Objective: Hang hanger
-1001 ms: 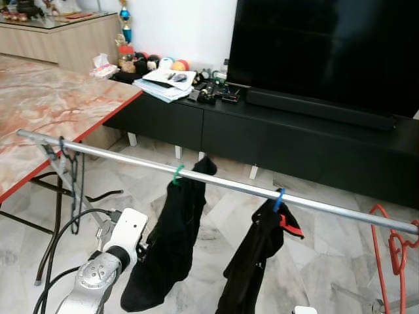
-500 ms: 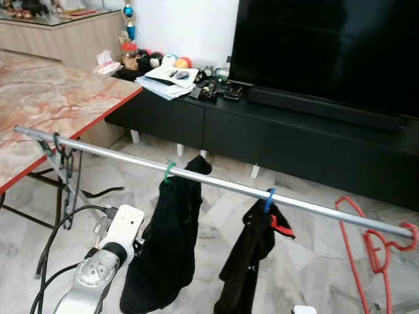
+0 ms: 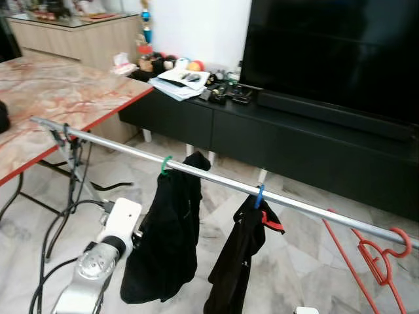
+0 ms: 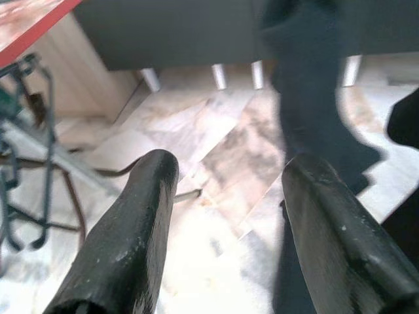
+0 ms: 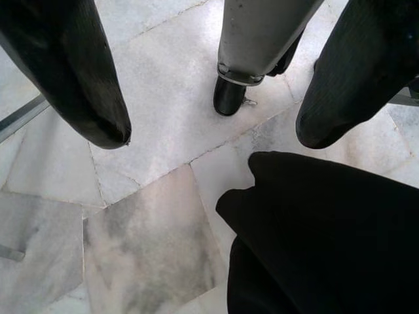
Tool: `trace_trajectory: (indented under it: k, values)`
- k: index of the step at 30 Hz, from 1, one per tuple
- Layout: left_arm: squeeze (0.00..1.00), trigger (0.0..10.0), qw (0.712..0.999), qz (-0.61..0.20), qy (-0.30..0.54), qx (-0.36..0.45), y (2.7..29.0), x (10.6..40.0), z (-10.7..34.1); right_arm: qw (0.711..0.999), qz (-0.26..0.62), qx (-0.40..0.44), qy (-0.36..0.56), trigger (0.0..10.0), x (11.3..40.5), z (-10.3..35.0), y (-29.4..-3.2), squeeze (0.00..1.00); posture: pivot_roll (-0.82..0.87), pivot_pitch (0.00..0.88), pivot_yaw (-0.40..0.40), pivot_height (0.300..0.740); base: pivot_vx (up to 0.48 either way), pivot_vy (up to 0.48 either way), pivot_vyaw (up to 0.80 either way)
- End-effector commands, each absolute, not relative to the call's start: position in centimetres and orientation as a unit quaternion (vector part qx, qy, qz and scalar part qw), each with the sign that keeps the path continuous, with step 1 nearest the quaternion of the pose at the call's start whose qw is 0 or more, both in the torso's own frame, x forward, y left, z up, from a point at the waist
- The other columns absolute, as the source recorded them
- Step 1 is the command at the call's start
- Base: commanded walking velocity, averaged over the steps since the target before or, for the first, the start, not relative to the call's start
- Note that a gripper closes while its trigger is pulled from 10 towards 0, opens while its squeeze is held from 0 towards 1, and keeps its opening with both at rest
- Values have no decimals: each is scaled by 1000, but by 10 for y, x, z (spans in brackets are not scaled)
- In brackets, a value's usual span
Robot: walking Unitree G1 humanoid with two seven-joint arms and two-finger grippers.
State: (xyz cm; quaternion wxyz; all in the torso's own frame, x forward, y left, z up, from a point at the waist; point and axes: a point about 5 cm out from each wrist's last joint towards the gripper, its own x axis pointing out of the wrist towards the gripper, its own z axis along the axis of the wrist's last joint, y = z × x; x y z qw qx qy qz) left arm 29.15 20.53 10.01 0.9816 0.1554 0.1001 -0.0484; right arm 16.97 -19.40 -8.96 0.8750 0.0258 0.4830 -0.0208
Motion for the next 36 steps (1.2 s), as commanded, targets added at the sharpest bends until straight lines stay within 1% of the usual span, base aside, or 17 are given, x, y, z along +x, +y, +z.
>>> trace_trajectory:
  k: [1, 3, 4, 12, 15, 17, 20, 24, 26, 30, 32, 34, 36]
  values:
    - [0, 10000, 982, -57, 108, 145, 207, 295, 100, 877, -22, 24, 480, 10000, 172, -88, -195, 0, 136, 0, -51, 740, 0, 0, 0]
    - [0, 10000, 980, -74, 120, 140, 206, 297, 98, 877, -21, 24, 480, 10000, 173, -88, -195, 0, 137, 0, -52, 740, 0, 0, 0]
    - [0, 10000, 976, -91, 125, 152, 205, 298, 96, 877, -21, 24, 480, 10000, 173, -88, -195, 0, 134, 0, -50, 740, 0, 0, 0]
    - [0, 10000, 978, -105, 112, 140, 204, 311, 102, 877, -21, 24, 479, 10000, 173, -88, -195, 0, 131, 0, -54, 740, 0, 0, 0]
    - [0, 10000, 978, -118, 110, 136, 198, 317, 103, 877, -20, 22, 479, 10000, 173, -88, -195, 0, 134, 0, -56, 740, 0, 0, 0]
    - [0, 10000, 976, -141, 107, 128, 190, 320, 102, 878, -20, 22, 478, 10000, 173, -88, -195, 0, 127, 0, -56, 740, 0, 0, 0]
    - [0, 10000, 974, -148, 111, 129, 185, 323, 99, 878, -20, 22, 478, 10000, 173, -88, -195, 0, 127, 0, -57, 740, 0, 0, 0]
    - [0, 10000, 973, -149, 116, 129, 181, 328, 94, 878, -20, 22, 478, 10000, 174, -88, -195, 0, 127, 0, -57, 740, 0, 0, 0]
    - [0, 10000, 975, -126, 128, 134, 179, 335, 88, 878, -20, 21, 478, 10000, 174, -88, -195, 0, 124, 0, -58, 740, 0, 0, 0]
    - [0, 10000, 975, -121, 132, 131, 176, 338, 85, 878, -19, 21, 477, 10000, 174, -88, -195, 0, 124, 0, -58, 740, 0, 0, 0]
    - [0, 10000, 978, -106, 138, 113, 175, 344, 83, 879, -20, 20, 477, 10000, 174, -87, -195, 0, 117, 0, -60, 740, 0, 0, 0]
    - [0, 10000, 979, -105, 139, 110, 175, 345, 83, 879, -19, 20, 477, 10000, 174, -87, -195, 0, 117, 0, -60, 740, 0, 0, 0]
    - [0, 10000, 979, -109, 151, 84, 172, 348, 78, 879, -18, 19, 477, 10000, 175, -87, -195, 0, 117, 0, -60, 740, 0, 0, 0]
